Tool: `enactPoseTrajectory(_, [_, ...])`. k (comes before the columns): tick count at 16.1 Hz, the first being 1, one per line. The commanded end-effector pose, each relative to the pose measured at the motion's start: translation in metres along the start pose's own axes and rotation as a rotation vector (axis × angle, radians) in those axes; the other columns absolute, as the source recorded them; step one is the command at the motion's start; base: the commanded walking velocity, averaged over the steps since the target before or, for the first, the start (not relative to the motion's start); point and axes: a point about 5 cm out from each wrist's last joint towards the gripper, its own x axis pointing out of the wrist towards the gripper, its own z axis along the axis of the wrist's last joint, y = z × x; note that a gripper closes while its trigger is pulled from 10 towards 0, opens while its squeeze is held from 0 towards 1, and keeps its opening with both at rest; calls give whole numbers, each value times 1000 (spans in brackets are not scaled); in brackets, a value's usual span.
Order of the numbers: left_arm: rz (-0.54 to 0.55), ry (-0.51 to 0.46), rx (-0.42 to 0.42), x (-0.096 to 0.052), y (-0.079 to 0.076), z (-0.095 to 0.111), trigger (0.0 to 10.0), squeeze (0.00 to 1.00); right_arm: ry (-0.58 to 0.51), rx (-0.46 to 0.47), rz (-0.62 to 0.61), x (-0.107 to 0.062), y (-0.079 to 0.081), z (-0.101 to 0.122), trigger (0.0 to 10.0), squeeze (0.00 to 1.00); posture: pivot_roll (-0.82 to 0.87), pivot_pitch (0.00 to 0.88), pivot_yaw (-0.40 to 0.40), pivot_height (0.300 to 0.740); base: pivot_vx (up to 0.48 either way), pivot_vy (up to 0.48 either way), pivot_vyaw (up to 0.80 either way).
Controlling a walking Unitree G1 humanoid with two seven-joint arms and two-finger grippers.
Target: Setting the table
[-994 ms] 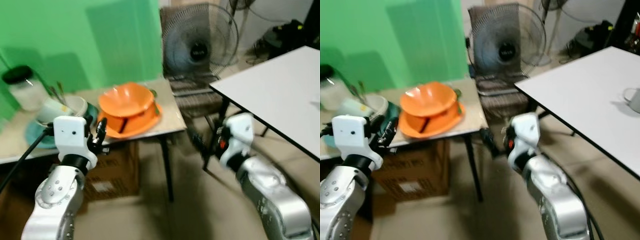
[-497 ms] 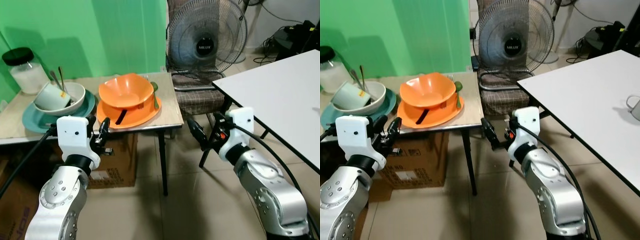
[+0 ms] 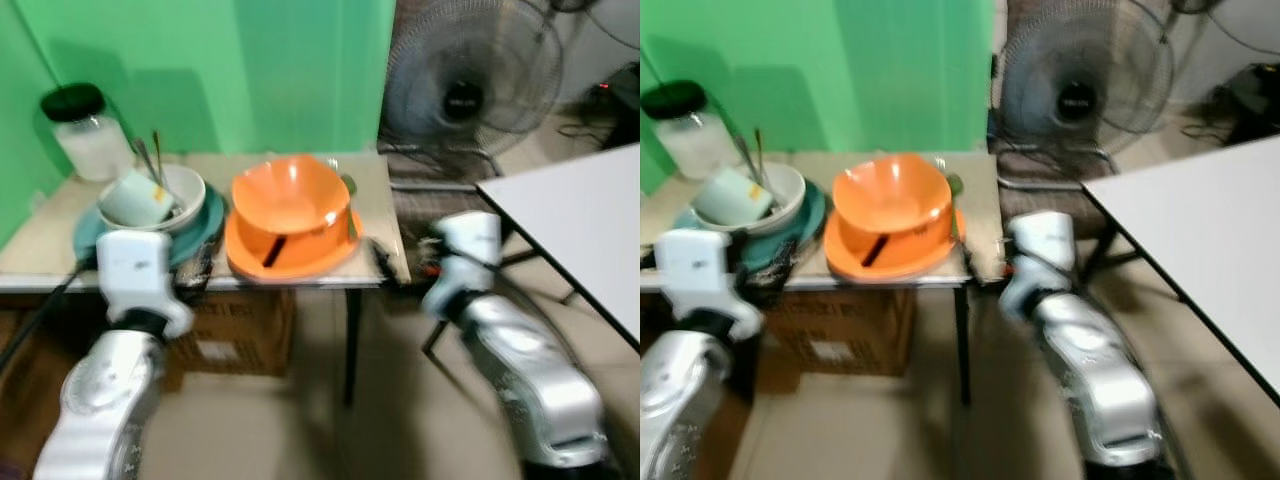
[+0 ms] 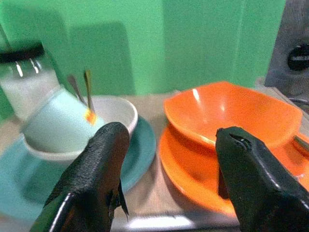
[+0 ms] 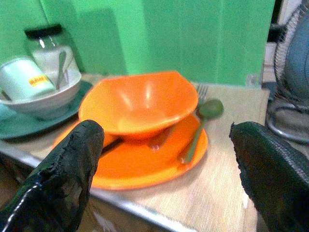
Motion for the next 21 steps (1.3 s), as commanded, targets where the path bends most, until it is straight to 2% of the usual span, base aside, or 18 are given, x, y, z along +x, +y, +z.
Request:
enactPoseTrajectory(1, [-34, -19, -8, 1, -8, 4, 10000, 1000, 3, -13, -41, -4, -11, 0, 10000, 0, -12, 0, 44, 740, 435, 0, 800])
enactPoseTrajectory(5, [-50, -14, 12, 0, -10, 3, 10000, 1000, -15, 35, -65, -3, -18, 1, 10000, 0, -9, 0, 40, 740, 436, 0, 200])
enactPoseTrajectory(8, [-102, -14, 19, 0, -17, 2, 10000, 1000, -14, 25, -63, 0, -28, 4, 10000, 0, -14, 0, 37, 740, 402, 0, 0])
enactPoseTrajectory(9, [-159, -18, 7, 0, -22, 0, 10000, 937, -12, 16, -58, 5, -34, 7, 10000, 0, -27, 0, 36, 740, 0, 0, 0])
enactPoseTrajectory(21, [-159, -18, 7, 0, -22, 0, 10000, 937, -12, 16, -58, 5, -34, 7, 10000, 0, -27, 0, 36, 740, 0, 0, 0])
